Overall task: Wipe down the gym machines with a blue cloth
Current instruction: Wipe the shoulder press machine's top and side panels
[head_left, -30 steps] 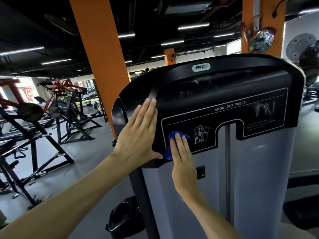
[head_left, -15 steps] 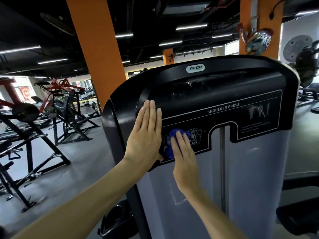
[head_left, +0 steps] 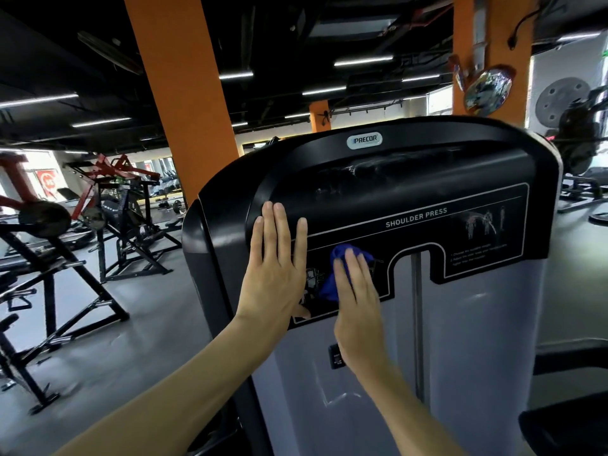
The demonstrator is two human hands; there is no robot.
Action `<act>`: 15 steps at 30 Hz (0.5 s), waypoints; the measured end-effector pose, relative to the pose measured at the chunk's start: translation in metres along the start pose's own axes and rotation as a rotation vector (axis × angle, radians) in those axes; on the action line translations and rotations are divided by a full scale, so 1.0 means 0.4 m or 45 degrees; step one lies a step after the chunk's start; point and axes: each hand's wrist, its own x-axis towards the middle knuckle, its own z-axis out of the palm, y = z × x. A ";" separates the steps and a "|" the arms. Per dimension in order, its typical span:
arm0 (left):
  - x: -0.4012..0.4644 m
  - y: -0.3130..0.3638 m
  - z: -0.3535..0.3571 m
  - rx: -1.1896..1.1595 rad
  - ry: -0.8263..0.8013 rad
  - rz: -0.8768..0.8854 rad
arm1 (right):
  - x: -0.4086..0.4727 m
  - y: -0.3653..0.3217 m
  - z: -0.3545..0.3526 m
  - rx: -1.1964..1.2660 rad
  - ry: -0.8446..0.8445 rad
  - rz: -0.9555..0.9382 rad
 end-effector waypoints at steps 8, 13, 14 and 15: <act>0.020 0.028 0.013 -0.302 0.230 -0.053 | 0.109 0.008 -0.024 -0.006 0.139 0.032; 0.023 0.030 0.032 -0.277 0.269 -0.051 | -0.045 0.046 -0.015 -0.041 -0.012 0.086; 0.024 0.031 0.036 -0.269 0.272 -0.052 | 0.001 0.044 -0.028 -0.027 -0.014 0.072; 0.025 0.033 0.041 -0.263 0.281 -0.055 | 0.060 0.040 -0.043 -0.008 0.008 0.062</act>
